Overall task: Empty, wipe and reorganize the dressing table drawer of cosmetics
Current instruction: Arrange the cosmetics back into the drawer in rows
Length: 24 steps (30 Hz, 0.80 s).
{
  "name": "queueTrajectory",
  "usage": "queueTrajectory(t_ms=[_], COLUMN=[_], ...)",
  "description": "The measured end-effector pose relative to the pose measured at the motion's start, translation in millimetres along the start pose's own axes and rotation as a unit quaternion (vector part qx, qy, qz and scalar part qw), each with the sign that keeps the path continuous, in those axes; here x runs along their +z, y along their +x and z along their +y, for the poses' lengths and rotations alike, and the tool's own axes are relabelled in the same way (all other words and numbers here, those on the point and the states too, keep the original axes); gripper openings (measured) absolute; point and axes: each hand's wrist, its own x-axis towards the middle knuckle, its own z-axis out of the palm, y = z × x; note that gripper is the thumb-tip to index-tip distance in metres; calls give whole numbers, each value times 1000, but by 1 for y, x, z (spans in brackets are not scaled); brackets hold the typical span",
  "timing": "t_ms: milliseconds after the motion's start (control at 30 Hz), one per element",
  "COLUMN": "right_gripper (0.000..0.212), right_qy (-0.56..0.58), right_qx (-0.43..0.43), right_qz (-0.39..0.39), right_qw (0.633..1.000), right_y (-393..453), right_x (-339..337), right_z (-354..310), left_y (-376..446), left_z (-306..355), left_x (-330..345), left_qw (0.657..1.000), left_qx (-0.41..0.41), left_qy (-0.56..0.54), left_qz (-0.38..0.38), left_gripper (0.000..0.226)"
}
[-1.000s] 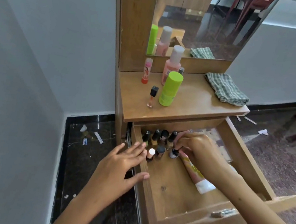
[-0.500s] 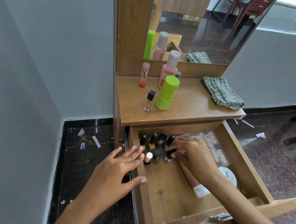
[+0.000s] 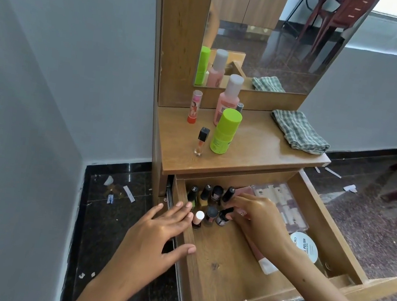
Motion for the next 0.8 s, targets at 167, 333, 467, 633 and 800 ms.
queueTrajectory(t_ms=[167,333,467,633,800], right_gripper=[31,25,20,33,44], right_qy=[-65,-63,-19,-69,-101], right_qx=[6,16,-25,-102,-67], right_qz=[21,30,131,183,176], right_qw=[998,997,991,975,977], right_y=[0,4,28,68,91], right_x=[-3,-28,-49,-35,-20], right_z=[-5,-15,-43,-72,-73], left_y=[-1,0,1,2,4], left_z=[-1,-2,0,-3,-1], left_x=[0,1,-2,-1,-3], left_qw=[1000,1000,1000,999,998], left_qx=[2,-2,-6,-7,-4], left_qy=[4,3,24,25,41], left_qz=[1,9,-11,-32,-48], left_gripper=[71,80,76,79,77])
